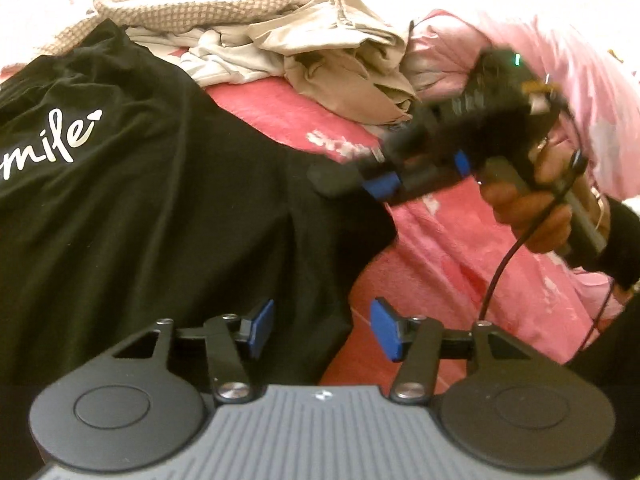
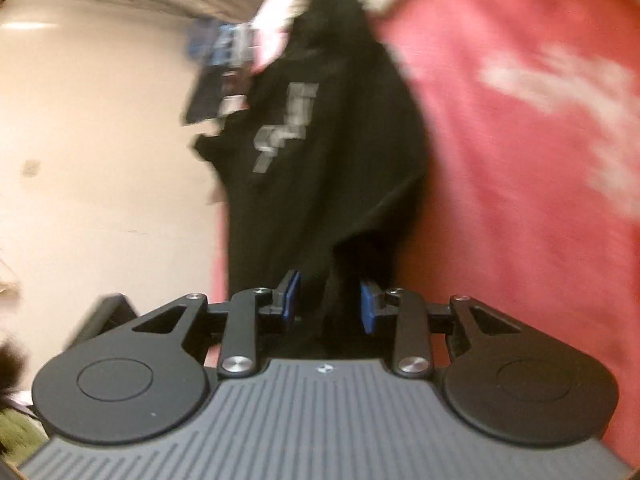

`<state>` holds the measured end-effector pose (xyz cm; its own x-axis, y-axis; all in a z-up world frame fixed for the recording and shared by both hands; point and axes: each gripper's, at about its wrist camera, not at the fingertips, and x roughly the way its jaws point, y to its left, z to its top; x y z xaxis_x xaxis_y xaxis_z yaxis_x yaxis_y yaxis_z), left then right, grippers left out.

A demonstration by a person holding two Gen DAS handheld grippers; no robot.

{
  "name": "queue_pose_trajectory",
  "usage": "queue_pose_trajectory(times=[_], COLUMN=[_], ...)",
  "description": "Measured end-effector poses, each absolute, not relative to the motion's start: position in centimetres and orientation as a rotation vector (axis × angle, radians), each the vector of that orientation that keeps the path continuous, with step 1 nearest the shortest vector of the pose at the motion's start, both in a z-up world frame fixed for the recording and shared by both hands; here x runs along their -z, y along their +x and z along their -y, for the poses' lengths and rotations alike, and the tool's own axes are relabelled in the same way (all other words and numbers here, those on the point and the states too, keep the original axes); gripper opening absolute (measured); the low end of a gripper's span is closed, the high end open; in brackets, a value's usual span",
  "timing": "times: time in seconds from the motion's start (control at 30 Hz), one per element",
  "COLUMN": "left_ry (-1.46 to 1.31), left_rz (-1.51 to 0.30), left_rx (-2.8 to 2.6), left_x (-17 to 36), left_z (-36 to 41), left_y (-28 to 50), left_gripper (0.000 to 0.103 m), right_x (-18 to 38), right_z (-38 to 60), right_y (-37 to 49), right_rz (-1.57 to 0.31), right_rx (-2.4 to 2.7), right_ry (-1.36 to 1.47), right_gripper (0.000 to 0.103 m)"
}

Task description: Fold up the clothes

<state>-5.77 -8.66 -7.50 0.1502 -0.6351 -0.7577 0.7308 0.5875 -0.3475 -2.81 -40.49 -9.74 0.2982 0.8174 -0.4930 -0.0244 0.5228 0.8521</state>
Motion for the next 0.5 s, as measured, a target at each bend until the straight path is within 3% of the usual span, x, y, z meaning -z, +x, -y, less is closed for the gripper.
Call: queue_pose_trajectory(times=[0.13, 0.2, 0.33, 0.5], left_ry=[0.013, -0.06, -0.147, -0.166], left_rz=[-1.106, -1.141, -1.165, -1.163], left_rx=[0.891, 0.867, 0.858, 0.873], left_x=[9.0, 9.6, 10.2, 10.6], left_z=[8.3, 7.5, 6.6, 6.2], left_y=[-3.9, -3.0, -1.8, -1.7], left_gripper=[0.036, 0.032, 0.031, 0.031], right_x=[8.4, 7.9, 7.7, 7.7], right_z=[39.6, 40.6, 42.8, 42.2], right_y=[-1.4, -1.5, -2.7, -4.1], right_rz=[-1.089, -1.049, -0.989, -1.012], right_rx=[-0.688, -0.688, -0.63, -0.596], right_ry=[0.862, 0.908, 0.948, 0.78], right_gripper=[0.033, 0.033, 0.034, 0.035])
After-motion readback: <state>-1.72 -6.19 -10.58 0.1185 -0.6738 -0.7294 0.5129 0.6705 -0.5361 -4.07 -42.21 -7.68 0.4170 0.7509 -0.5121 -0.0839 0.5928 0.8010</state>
